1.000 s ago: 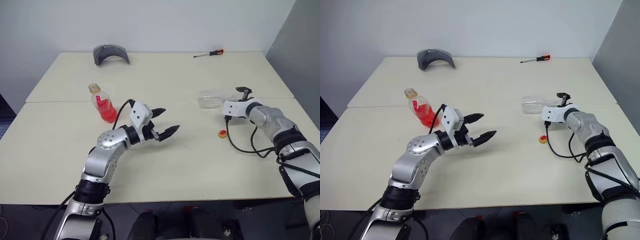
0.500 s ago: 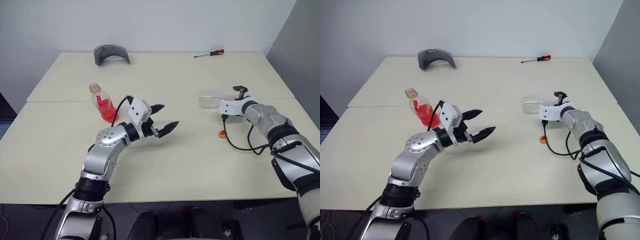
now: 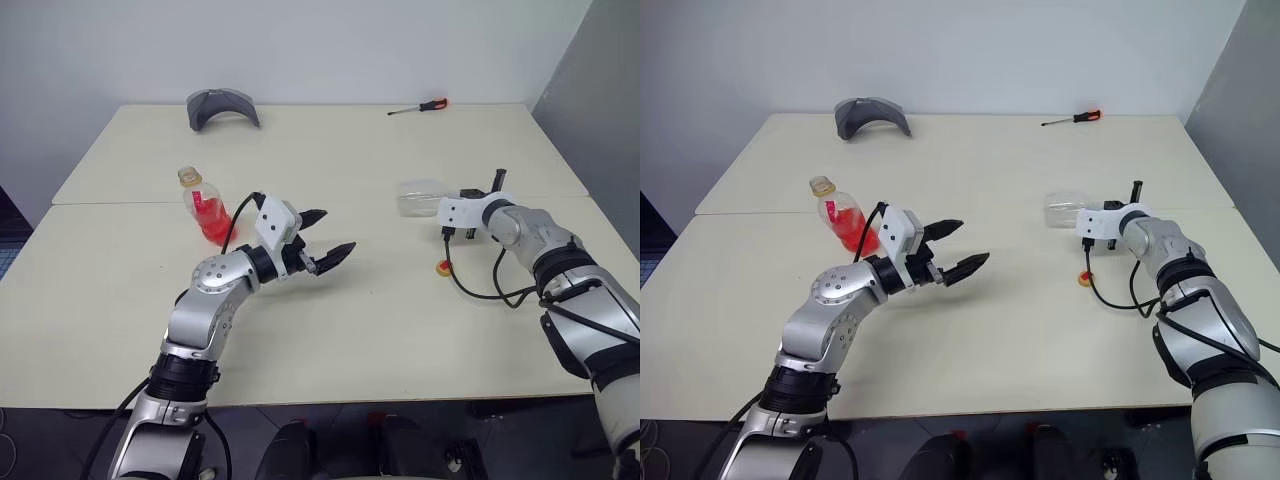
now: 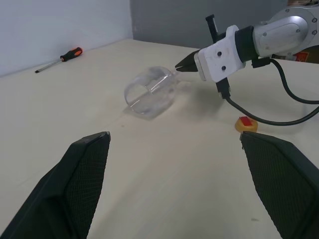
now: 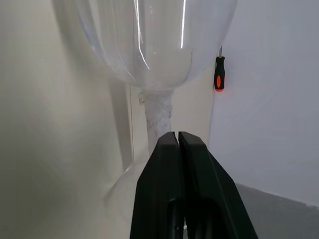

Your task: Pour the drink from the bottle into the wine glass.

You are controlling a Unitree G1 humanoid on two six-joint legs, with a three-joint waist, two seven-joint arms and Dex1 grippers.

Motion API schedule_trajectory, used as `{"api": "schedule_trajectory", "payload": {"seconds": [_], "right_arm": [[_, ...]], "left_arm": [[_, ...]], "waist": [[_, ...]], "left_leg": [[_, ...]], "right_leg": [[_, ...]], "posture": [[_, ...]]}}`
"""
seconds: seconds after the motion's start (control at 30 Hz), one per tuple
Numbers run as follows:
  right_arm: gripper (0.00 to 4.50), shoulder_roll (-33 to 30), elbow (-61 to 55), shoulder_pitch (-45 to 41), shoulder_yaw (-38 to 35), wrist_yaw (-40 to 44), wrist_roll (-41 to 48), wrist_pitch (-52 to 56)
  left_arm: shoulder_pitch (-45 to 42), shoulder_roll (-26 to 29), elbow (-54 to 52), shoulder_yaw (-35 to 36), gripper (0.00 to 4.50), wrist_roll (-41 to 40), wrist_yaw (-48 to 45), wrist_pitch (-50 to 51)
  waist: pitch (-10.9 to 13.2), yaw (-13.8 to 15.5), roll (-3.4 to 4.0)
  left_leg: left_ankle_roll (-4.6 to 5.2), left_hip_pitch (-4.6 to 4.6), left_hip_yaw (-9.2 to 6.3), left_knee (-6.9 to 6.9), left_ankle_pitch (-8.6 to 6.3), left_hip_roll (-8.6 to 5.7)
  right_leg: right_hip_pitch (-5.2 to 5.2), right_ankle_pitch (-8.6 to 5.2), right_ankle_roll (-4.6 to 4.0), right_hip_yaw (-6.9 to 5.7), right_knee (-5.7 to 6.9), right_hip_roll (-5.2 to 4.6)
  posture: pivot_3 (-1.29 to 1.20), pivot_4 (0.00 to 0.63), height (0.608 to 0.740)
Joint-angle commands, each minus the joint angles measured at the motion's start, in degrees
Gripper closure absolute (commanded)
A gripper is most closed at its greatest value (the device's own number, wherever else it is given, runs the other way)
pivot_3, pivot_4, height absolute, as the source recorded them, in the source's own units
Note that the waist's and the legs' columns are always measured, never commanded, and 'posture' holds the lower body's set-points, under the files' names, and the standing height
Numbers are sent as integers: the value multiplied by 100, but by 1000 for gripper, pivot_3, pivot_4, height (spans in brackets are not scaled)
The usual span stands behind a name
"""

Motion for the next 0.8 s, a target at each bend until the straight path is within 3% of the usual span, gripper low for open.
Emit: {"api": "schedule_trajectory", "payload": {"seconds": [0.03,0.2,0.27,0.37,0.67,0.8], "right_arm": [[4461,-42,-1,-229,18,-67,4,-7],[4461,-65,0,-204,9,-19,11,-43],[4121,-73,-1,-192,-72,77,106,-66],[3251,-82,-7,-192,-82,126,127,-91],[30,-69,40,-160,57,70,-23,47],[30,-50,60,-167,30,86,-7,94]], "left_arm": [[-122,-27,-89,67,0,4,-3,-123],[-129,-46,-82,55,0,7,-1,-143],[-125,-45,-92,57,0,6,-2,-147],[-139,-34,-66,63,0,10,-16,-162],[-176,-38,5,65,0,31,14,-174],[-178,-27,-6,56,0,19,-7,-159]], "waist": [[0,0,0],[0,0,0],[0,0,0],[0,-1,0],[0,-1,0],[0,-1,0]], "left_leg": [[0,0,0,0,0,0],[0,0,-1,0,0,0],[0,0,-1,0,0,0],[0,0,-1,0,0,0],[0,0,0,0,0,0],[0,0,0,0,0,0]], "right_leg": [[0,0,0,0,0,0],[0,0,0,-1,0,0],[0,0,0,0,0,0],[0,0,0,0,0,0],[0,0,0,0,0,0],[0,0,0,0,0,0]], "posture": [[0,150,740],[0,150,740],[0,150,740],[0,150,740],[0,150,740],[0,150,740]]}}
